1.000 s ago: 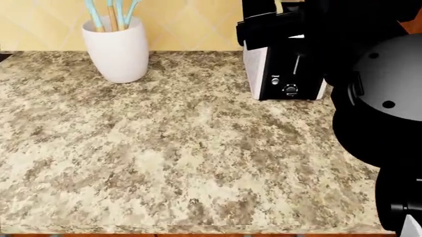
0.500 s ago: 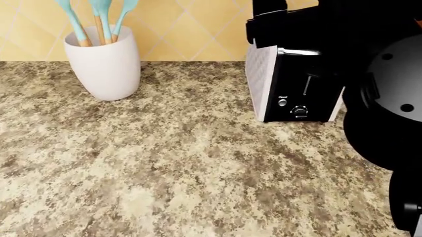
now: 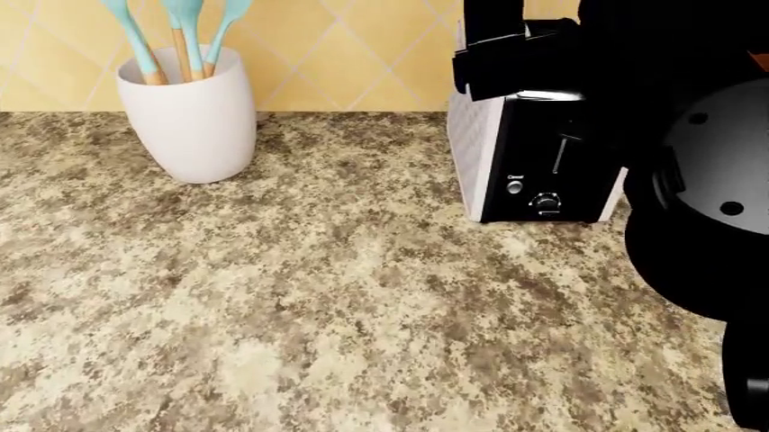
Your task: Push down the lever of the toaster to turn it on.
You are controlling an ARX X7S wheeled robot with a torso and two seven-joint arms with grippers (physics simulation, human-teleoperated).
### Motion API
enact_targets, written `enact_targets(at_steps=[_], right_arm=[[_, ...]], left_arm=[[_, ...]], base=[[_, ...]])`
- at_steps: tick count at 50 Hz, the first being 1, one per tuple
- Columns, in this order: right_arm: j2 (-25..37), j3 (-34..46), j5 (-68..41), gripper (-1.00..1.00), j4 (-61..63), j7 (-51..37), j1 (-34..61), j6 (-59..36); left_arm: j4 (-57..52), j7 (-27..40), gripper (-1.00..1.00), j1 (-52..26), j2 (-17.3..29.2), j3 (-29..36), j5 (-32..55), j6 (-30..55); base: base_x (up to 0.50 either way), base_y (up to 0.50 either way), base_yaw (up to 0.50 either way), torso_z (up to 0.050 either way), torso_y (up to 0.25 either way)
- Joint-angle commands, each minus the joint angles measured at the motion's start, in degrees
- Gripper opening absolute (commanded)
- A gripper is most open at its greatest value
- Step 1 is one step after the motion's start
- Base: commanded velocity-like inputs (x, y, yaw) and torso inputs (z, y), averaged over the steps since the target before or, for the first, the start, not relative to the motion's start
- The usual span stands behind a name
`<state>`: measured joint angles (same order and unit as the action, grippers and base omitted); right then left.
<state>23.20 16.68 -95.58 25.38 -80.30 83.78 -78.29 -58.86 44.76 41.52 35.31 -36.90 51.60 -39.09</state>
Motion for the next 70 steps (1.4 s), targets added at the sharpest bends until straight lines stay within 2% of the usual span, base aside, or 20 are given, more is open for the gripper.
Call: enact_targets(at_steps=[1,40,41,58,66,70], right_arm=[[1.2,0.2,-0.2,1.0,0.5,0.3,-1.6,1.1],[6.3,-1.4,-5.7,1.0,-1.3,-2.3,-4.3,5.9],[6.4,-1.4,-5.8,-1.0,-1.3,-2.4,-4.3,6.0],[7.4,-0.4,-7.7,-1.0,-2.4,-3.2,-4.0,7.2],[8.7,4.5,-16.7,-1.0,-9.1,-9.0,2.5,8.3],[11.0,9.9,-20.7,-1.0,-10.0,-9.2,5.9,11.3]], left_arm=[[-0.1,0.2,1.0,0.0,0.1,0.0,-0.1,0.1],[-0.1,0.6,1.0,0.1,0.4,0.3,-0.5,0.0],[0.0,0.6,1.0,0.1,0.4,0.3,-0.5,0.0],[-0.1,0.9,1.0,0.2,0.7,0.4,-0.8,-0.1],[-0.1,1.2,1.0,0.0,1.0,0.5,-0.9,0.0],[-0.1,1.4,1.0,0.1,1.0,0.5,-1.0,0.0]], base=[[0.0,0.0,0.0,0.0,0.0],[0.0,0.0,0.0,0.0,0.0],[0.0,0.0,0.0,0.0,0.0],[0.0,0.0,0.0,0.0,0.0],[0.0,0.0,0.0,0.0,0.0],[0.0,0.0,0.0,0.0,0.0]])
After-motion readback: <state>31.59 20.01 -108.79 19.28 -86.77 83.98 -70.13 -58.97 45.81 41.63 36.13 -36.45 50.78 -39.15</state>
